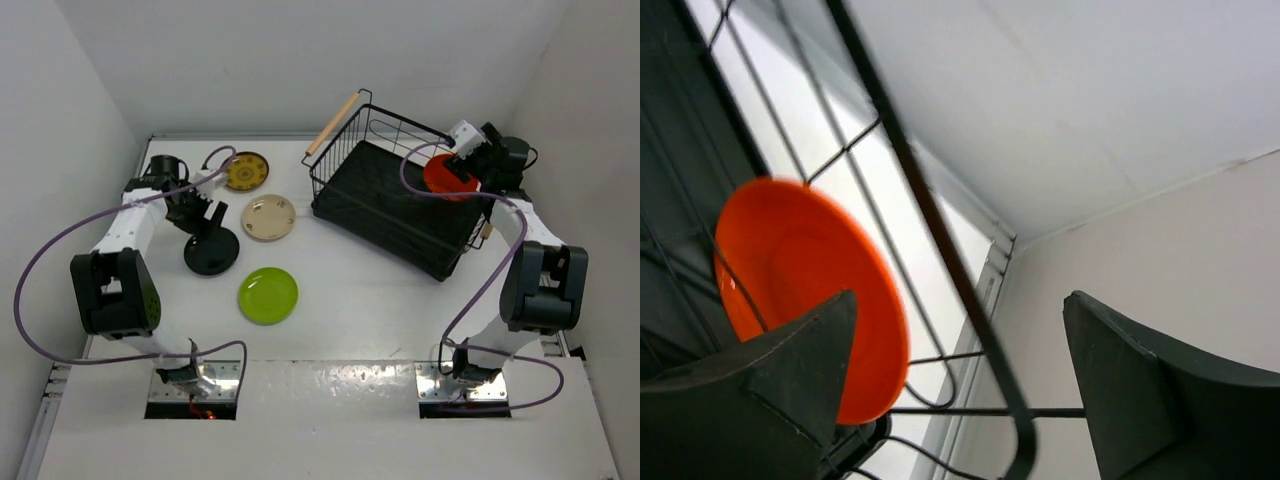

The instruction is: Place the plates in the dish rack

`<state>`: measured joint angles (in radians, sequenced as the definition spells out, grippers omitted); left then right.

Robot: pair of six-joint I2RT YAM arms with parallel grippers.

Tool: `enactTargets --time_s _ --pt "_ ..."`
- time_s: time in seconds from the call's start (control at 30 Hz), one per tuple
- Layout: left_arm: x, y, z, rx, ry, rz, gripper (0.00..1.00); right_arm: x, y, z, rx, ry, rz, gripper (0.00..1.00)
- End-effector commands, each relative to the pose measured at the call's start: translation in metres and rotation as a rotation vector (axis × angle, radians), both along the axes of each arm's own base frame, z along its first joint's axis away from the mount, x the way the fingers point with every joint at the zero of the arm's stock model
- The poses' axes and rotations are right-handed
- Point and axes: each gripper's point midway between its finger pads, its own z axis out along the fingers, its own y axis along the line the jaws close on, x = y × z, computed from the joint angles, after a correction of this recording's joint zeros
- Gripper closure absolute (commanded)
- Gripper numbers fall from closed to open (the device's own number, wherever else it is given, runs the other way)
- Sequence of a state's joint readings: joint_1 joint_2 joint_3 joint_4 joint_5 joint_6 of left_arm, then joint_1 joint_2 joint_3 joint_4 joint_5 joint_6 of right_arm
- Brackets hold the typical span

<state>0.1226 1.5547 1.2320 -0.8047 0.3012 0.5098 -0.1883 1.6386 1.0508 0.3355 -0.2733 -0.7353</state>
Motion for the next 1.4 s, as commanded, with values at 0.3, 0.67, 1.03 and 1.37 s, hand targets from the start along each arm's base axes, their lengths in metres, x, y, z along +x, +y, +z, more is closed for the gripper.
enactTargets --time_s 0.3,0.67,1.03,1.37 --pt "0.058 0.059 -0.038 -0.181 0.126 0.422 0.19 -0.028 0.095 0.110 0.021 -0.212 0.219 0.09" --pt "0.012 0.055 -0.108 -0.195 0.341 0.363 0.21 -0.055 0.136 0.137 -0.009 -0.253 0.294 0.09" --pt "0.009 0.051 -0.108 -0.231 0.383 0.298 1.00 -0.054 0.151 0.152 -0.024 -0.290 0.317 0.08" --pt "0.057 0.020 0.025 -0.146 0.099 -0.193 1.00 -0.070 0.229 0.154 0.282 -0.043 0.586 0.08"
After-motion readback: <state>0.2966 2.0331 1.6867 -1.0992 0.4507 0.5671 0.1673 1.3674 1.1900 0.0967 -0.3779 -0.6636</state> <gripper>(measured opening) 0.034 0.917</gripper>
